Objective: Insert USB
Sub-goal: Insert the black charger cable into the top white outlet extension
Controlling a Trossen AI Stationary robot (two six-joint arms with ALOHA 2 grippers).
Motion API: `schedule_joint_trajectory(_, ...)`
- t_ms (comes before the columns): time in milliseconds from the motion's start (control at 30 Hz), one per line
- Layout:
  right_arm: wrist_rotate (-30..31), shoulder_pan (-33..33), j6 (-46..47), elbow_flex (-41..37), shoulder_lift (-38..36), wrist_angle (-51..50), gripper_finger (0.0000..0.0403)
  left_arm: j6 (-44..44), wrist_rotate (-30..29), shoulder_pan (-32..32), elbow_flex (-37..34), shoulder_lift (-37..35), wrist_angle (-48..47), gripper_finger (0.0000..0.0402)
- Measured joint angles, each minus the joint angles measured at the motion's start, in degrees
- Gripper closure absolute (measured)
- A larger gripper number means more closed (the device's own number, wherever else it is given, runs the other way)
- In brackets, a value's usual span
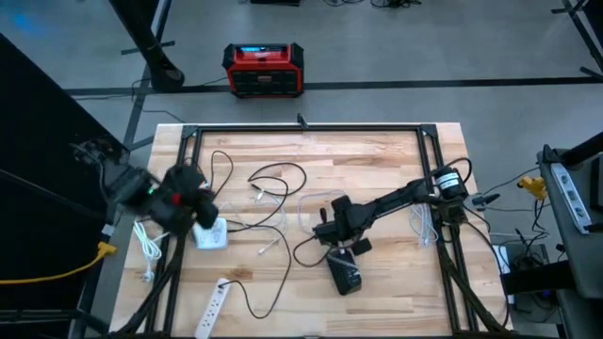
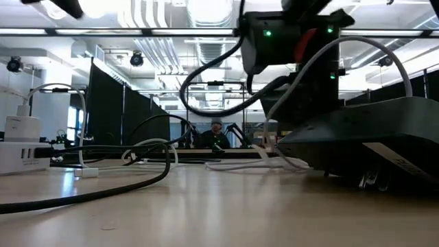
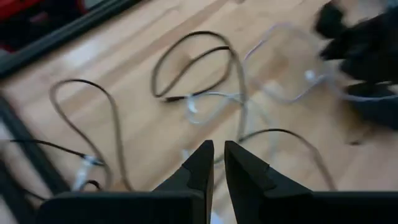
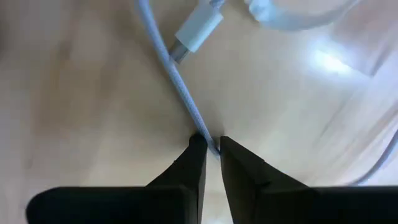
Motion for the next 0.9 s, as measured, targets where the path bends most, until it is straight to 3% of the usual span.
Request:
schedule_joint_trajectory(233,0.1,-4.6,-3.4,-2.6,-3.8,5.2,0.0376,25.2,18.3,31.8,-2.3,3.0,2.3,0.0374)
schedule_joint_trajectory(367,0.4,-5.4,-6.3,-4.5,-11.1,13.9,0.0374,33.7,19.5,42.9,-4.4,6.1,3.5,0.0374)
schedule_joint_trajectory(567,-2.0,-5.2,-7.0,-8.5,-21.9,22.3,0.0376,39.6,21.5,50.4,-7.6,10.7,5.1,0.0371)
schedule_joint_trajectory(900,-2.5,-5.2,-3.8,-16.5,-32.0,28.4,0.0375,41.1,21.1,52.6,-14.6,15.4,13.2,0.031)
